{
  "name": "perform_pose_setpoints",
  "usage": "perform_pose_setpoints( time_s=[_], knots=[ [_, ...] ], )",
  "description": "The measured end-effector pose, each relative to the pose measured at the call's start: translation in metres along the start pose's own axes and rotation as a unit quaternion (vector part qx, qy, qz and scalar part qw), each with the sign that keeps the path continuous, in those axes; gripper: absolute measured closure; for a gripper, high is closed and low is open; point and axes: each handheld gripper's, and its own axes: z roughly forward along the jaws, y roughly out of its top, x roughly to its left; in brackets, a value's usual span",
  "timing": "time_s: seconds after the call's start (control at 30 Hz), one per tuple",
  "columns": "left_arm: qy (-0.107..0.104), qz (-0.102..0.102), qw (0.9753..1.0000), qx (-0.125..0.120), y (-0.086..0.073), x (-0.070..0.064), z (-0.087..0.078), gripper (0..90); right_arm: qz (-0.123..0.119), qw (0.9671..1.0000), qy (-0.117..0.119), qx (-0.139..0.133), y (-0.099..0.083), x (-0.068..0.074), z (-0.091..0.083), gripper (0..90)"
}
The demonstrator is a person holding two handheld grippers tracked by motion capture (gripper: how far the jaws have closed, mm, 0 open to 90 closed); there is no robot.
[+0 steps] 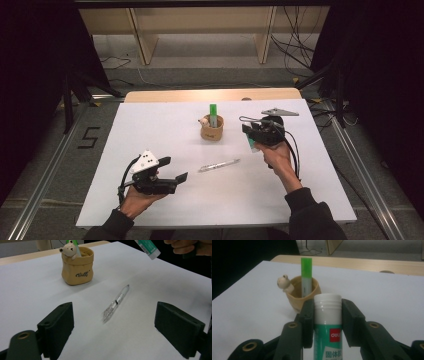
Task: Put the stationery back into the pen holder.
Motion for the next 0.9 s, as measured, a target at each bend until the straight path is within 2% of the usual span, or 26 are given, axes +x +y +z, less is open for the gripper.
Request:
perform_pose_setpoints(
  time_s=[0.2,0.5,0.7,0.9],
  knots=[
    [0.0,-0.004,1.0,-0.002,0.0,0.001,0.0,15.2,-0.004,0.9998,0.002,-0.017,0.016,0.004,0.018,65.7],
    [-0.001,-0.006,1.0,-0.004,0.001,0.0,0.0,15.2,-0.002,0.9998,0.004,-0.022,0.03,0.01,0.046,65.6],
    [-0.001,-0.008,0.9999,-0.008,0.001,0.0,-0.001,15.2,0.002,0.9994,0.011,-0.032,0.038,0.014,0.059,65.6],
    [-0.002,-0.008,0.9999,-0.007,0.001,0.0,-0.001,15.2,-0.004,0.9993,0.01,-0.037,0.047,0.021,0.07,65.6]
  ],
)
